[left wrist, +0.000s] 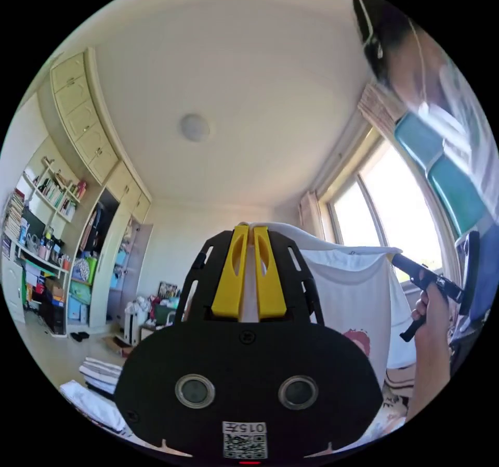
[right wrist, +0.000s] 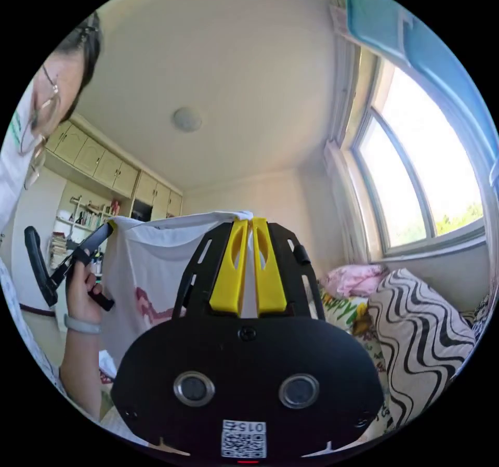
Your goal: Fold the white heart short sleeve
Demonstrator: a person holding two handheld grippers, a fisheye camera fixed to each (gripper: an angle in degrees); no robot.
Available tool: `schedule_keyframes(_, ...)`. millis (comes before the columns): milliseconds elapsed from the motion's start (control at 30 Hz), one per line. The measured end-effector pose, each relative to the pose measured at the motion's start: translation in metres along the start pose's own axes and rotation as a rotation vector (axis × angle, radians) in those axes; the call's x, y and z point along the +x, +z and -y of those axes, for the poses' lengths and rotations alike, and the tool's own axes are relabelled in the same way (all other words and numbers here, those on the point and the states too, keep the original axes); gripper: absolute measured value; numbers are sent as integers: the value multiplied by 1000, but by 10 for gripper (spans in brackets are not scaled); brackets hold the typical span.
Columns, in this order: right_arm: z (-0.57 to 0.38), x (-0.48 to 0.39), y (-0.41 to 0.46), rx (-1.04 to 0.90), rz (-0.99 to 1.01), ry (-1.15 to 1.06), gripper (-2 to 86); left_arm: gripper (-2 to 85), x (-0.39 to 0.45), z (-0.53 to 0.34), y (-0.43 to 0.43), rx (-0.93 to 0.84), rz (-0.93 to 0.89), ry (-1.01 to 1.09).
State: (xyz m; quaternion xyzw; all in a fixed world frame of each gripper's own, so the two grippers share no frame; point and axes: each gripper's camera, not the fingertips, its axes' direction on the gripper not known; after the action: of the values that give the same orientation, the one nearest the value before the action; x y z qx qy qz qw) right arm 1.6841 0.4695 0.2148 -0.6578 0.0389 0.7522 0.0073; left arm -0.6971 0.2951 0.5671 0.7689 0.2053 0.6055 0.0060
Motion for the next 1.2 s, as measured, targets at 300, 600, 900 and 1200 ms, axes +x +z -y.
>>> schedule_keyframes(300,65,2,13,323,-191,-205,-2,-5,-32,22,64,214,30,58)
schedule_keyframes(600,12,102,204,15,-233,-279,1,-4,-81,-120,291,-159,-8,83)
schedule_keyframes(900,-226,290,545,-1078,0,-103,45,11,-157,-478,581,-997,-12,85)
schedule_keyframes(1200,-324,390,492,-1339,248,57,104,34,-260,-547,527,-1339,-259,52)
